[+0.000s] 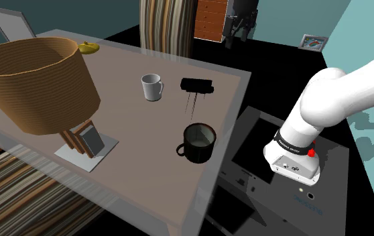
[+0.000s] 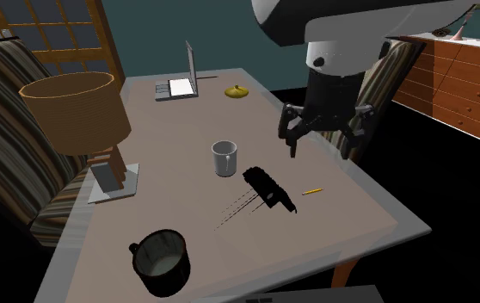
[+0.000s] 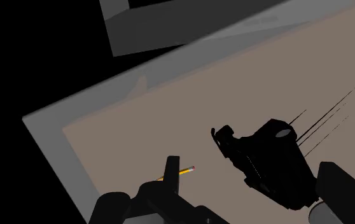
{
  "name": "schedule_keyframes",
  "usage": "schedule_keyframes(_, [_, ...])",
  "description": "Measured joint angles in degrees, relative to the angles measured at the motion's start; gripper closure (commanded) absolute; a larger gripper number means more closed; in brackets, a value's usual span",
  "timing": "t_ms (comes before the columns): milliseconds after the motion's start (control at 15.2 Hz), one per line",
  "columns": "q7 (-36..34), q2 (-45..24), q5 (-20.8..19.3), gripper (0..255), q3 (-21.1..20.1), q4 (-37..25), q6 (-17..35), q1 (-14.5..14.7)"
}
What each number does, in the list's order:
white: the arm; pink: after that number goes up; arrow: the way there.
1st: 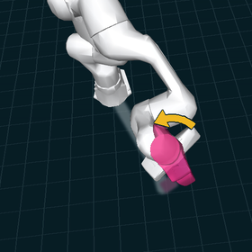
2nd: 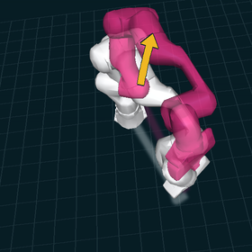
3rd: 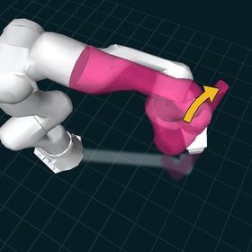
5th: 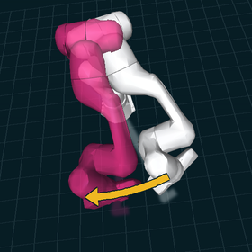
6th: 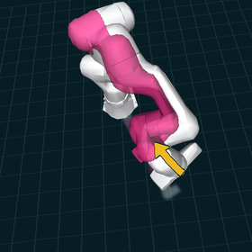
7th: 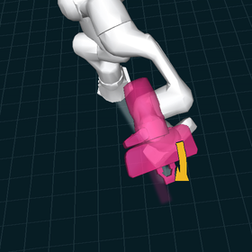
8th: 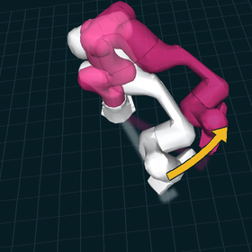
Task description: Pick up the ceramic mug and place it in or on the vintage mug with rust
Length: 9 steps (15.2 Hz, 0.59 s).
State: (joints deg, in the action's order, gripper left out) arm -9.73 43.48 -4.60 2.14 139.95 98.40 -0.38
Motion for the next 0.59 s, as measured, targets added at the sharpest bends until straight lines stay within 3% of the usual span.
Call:
schedule_keyframes(198, [-1.35,-1.95,0.60,0,-0.97,-0.19,1.55,0.38])
schedule_keyframes(594, [-7.46,-13.20,2.71,0,-5.23,-4.05,8.13,1.89])
